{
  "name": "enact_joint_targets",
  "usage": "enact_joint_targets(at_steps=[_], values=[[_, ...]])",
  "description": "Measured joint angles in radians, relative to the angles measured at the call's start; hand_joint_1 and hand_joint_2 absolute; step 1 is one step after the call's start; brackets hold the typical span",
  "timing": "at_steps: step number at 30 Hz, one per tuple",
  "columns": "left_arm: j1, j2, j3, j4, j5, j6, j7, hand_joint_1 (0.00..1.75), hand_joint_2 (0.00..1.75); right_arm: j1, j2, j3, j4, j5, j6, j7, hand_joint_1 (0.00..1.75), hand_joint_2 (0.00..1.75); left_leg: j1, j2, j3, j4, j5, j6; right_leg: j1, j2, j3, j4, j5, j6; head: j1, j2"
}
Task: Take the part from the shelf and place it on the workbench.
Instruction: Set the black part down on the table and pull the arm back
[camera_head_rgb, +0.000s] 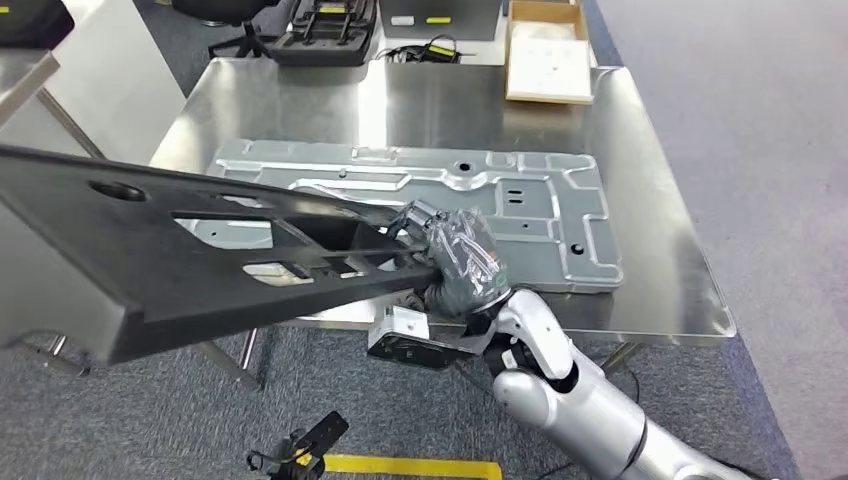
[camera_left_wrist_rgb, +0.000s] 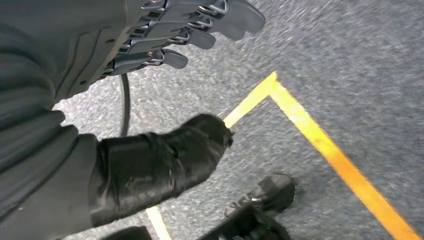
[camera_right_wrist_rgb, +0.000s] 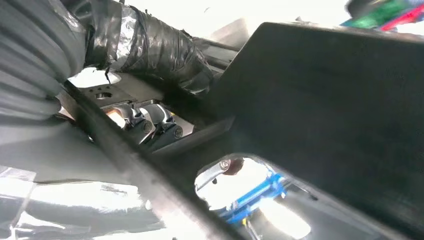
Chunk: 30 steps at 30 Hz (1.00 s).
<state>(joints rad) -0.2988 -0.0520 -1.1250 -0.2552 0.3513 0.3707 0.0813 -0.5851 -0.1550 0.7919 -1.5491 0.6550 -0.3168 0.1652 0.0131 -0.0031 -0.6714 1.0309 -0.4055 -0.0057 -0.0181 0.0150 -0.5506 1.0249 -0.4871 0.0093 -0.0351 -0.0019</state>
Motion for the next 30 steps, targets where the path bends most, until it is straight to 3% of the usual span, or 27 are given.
enact_joint_targets(at_steps=[4,5,7,8,9,10,11,13,14,16,19,22,24,25,26,28,30], values=[[-0.002,0.000,0.000,0.000,-0.011,-0.002,0.001,0.00,1.75,-0.041,-0.024,0.000,0.023,0.105,0.022,0.042,1.75,1.75,0.001,-0.003,0.007,-0.006,0.003,0.028,-0.002,-0.005,-0.013,0.027,-0.031,0.018,0.002,0.000],[-0.004,0.000,0.000,0.000,-0.013,-0.002,0.001,0.00,1.75,-0.052,-0.029,0.001,0.027,0.124,0.029,0.049,1.75,1.75,0.001,-0.004,0.011,-0.008,0.001,0.033,-0.002,-0.007,-0.036,0.071,-0.053,0.020,0.003,0.000],[-0.006,0.000,0.000,0.000,-0.017,-0.003,0.002,0.00,1.75,-0.072,-0.038,0.006,0.039,0.190,0.058,0.076,1.75,1.75,-0.002,-0.004,0.015,-0.008,-0.005,0.041,0.000,-0.008,-0.113,0.205,-0.101,0.020,0.006,0.000],[-0.006,0.000,0.000,0.000,-0.020,-0.004,0.002,0.00,1.75,-0.083,-0.043,0.010,0.047,0.237,0.079,0.093,1.75,1.75,-0.005,-0.004,0.017,-0.007,-0.008,0.045,0.001,-0.008,-0.151,0.260,-0.109,0.019,0.006,0.000],[-0.005,0.000,0.000,0.000,-0.024,-0.005,0.003,0.00,1.75,-0.095,-0.049,0.015,0.056,0.286,0.102,0.109,1.75,1.75,-0.007,-0.005,0.020,-0.007,-0.011,0.047,0.002,-0.008,-0.175,0.283,-0.097,0.016,0.006,0.000],[-0.005,0.000,0.000,0.000,-0.028,-0.006,0.004,0.00,1.75,-0.107,-0.055,0.020,0.065,0.329,0.124,0.123,1.75,1.75,-0.010,-0.007,0.025,-0.007,-0.015,0.048,0.004,-0.008,-0.180,0.267,-0.066,0.012,0.006,0.000],[-0.005,0.000,0.000,0.000,-0.033,-0.007,0.004,0.00,1.75,-0.121,-0.062,0.027,0.074,0.369,0.143,0.133,1.75,1.75,-0.013,-0.009,0.031,-0.007,-0.019,0.049,0.008,-0.008,-0.168,0.218,-0.022,0.005,0.006,0.000],[-0.006,-0.001,0.001,0.000,-0.042,-0.010,0.005,0.00,1.75,-0.149,-0.073,0.041,0.096,0.425,0.172,0.146,1.75,1.75,-0.017,-0.013,0.041,-0.006,-0.027,0.047,0.018,-0.008,-0.122,0.089,0.054,-0.014,0.004,0.000],[-0.007,-0.002,0.002,0.000,-0.046,-0.011,0.005,0.00,1.75,-0.162,-0.077,0.048,0.108,0.444,0.182,0.150,1.75,1.75,-0.018,-0.014,0.041,-0.005,-0.030,0.045,0.022,-0.008,-0.103,0.043,0.070,-0.021,0.004,0.000],[-0.007,-0.002,0.003,0.000,-0.054,-0.016,0.006,0.00,1.75,-0.182,-0.086,0.058,0.135,0.470,0.192,0.157,1.75,1.75,-0.016,-0.016,0.038,-0.004,-0.030,0.037,0.029,-0.009,-0.088,0.009,0.070,-0.027,0.005,0.000],[-0.006,-0.002,0.005,0.000,-0.067,-0.021,0.008,0.00,1.75,-0.196,-0.098,0.066,0.176,0.500,0.192,0.161,1.75,1.75,-0.016,-0.014,0.032,0.011,-0.045,0.019,0.019,-0.011,-0.072,-0.012,0.073,-0.031,0.008,0.000],[-0.010,-0.001,0.012,0.000,-0.079,-0.024,0.011,0.00,1.75,-0.216,-0.104,0.076,0.228,0.530,0.191,0.167,1.75,1.75,-0.008,-0.010,-0.046,0.163,-0.113,0.001,0.012,-0.013,-0.064,-0.018,0.073,-0.036,0.005,0.000],[-0.008,-0.001,0.017,0.000,-0.086,-0.026,0.012,0.00,1.75,-0.221,-0.109,0.081,0.265,0.547,0.193,0.168,1.75,1.75,-0.002,-0.007,-0.100,0.248,-0.127,-0.007,0.012,-0.013,-0.063,-0.016,0.070,-0.035,0.005,0.000],[-0.007,-0.001,0.019,0.000,-0.089,-0.026,0.013,0.00,1.75,-0.222,-0.112,0.084,0.281,0.555,0.195,0.168,1.75,1.75,-0.001,-0.005,-0.103,0.242,-0.109,-0.009,0.011,-0.013,-0.062,-0.015,0.068,-0.034,0.005,0.000],[-0.006,-0.001,0.021,0.000,-0.092,-0.026,0.013,0.00,1.75,-0.224,-0.116,0.087,0.297,0.563,0.198,0.169,1.75,1.75,0.001,-0.004,-0.086,0.197,-0.074,-0.010,0.010,-0.012,-0.061,-0.011,0.065,-0.032,0.005,0.000],[-0.007,0.000,0.025,0.000,-0.099,-0.028,0.013,0.00,1.75,-0.229,-0.124,0.092,0.325,0.579,0.204,0.170,1.75,1.75,0.000,-0.003,-0.029,0.067,-0.014,-0.006,0.010,-0.011,-0.062,-0.002,0.056,-0.023,0.005,0.000],[-0.010,0.000,0.028,0.000,-0.106,-0.033,0.012,0.00,1.75,-0.237,-0.133,0.093,0.354,0.594,0.209,0.173,1.75,1.75,-0.003,-0.005,0.003,0.001,0.001,0.004,0.012,-0.011,-0.064,0.003,0.050,-0.013,0.005,0.000]])
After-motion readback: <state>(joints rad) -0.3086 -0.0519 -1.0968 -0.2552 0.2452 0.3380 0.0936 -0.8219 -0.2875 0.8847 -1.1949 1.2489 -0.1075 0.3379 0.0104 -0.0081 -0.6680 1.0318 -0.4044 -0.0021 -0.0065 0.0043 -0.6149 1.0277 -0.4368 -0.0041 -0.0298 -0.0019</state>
